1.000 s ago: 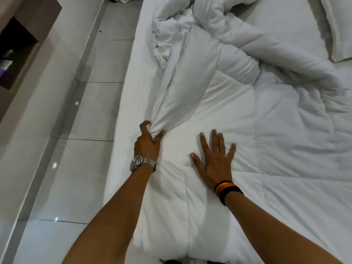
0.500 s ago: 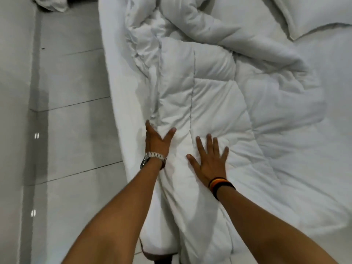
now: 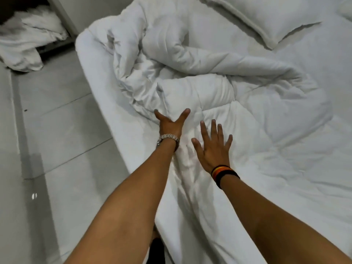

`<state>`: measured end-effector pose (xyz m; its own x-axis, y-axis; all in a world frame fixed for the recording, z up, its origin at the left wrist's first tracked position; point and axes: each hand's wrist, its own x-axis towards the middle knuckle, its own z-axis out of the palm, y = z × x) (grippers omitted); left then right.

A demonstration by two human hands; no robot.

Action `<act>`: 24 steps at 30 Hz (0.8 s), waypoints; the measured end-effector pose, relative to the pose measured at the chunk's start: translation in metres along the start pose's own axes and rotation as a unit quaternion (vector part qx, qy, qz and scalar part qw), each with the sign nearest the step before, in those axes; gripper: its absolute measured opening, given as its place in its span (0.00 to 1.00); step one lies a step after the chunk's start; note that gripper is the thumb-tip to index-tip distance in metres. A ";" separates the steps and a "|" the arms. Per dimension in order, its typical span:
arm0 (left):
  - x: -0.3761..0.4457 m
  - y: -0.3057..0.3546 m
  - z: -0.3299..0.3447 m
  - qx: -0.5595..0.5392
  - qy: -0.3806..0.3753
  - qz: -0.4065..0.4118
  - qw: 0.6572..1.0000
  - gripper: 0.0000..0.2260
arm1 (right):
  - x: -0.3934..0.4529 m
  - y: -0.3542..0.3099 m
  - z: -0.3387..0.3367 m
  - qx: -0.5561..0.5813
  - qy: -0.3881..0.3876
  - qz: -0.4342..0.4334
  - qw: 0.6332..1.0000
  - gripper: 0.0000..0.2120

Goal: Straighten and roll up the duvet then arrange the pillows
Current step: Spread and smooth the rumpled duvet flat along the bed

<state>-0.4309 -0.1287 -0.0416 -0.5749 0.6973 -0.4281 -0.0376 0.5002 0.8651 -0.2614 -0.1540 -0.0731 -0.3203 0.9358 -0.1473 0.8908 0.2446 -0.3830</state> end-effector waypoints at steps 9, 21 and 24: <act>0.039 -0.063 -0.099 -0.007 0.029 0.009 1.000 0.33 | 0.007 -0.066 0.059 -0.012 -0.044 0.043 0.998 0.36; 0.164 0.039 -0.170 -0.009 0.069 -0.037 0.997 0.61 | 0.074 -0.162 0.006 0.046 0.054 0.083 0.994 0.36; 0.241 0.084 -0.139 -0.016 0.072 -0.047 0.996 0.71 | 0.134 -0.187 0.012 0.008 0.045 0.103 0.994 0.36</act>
<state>-0.6867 0.0103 -0.0355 -0.6786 0.5661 -0.4680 -0.1224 0.5411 0.8320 -0.4746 -0.0776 -0.0320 -0.1017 0.9845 -0.1428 0.9290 0.0426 -0.3677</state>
